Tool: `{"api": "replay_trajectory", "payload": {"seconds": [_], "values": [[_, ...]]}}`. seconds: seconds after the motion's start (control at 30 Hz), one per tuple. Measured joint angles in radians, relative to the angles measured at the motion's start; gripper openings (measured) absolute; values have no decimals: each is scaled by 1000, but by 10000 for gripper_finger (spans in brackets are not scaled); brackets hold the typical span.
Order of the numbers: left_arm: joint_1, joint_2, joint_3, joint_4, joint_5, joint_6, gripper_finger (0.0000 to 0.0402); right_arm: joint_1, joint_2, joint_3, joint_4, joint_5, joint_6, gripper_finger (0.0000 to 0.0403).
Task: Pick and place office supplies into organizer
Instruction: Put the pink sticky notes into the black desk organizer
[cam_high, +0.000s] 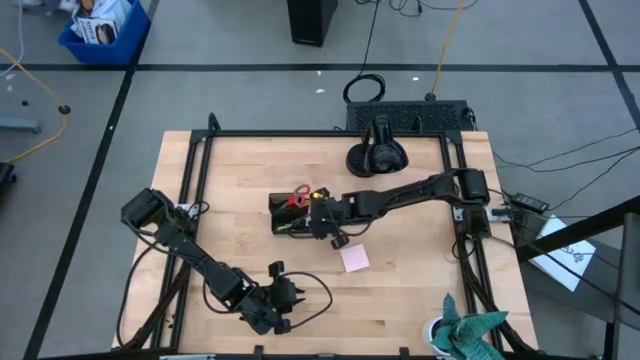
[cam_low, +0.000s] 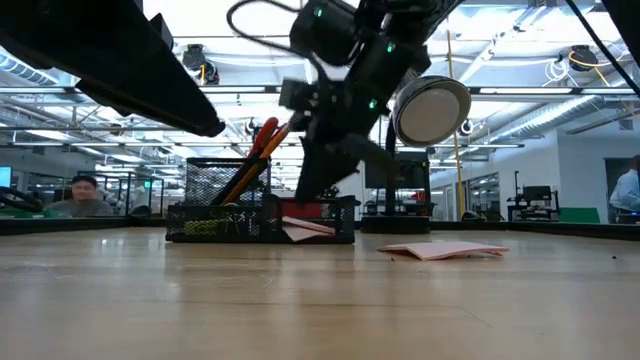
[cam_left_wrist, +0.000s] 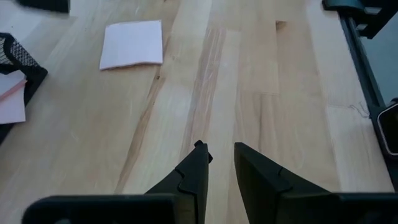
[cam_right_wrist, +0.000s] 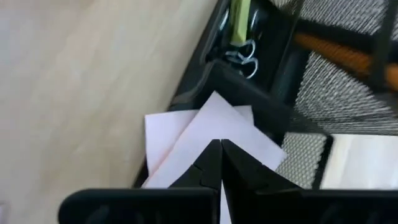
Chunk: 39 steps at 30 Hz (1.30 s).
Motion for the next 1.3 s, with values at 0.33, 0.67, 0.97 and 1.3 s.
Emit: {"api": "replay_trajectory", "payload": {"seconds": [0.33, 0.67, 0.97, 1.3], "values": [[0, 0, 0, -3, 0, -8, 85, 108, -152, 0, -104, -1, 100, 0], [0, 0, 0, 1, 0, -16, 85, 390, -205, -32, -229, 62, 201, 2], [0, 0, 0, 4, -3, -26, 85, 490, -203, -305, -66, 428, 318, 84], [0, 1, 0, 27, -8, -31, 85, 415, -203, -469, 92, 331, 524, 105]]}}
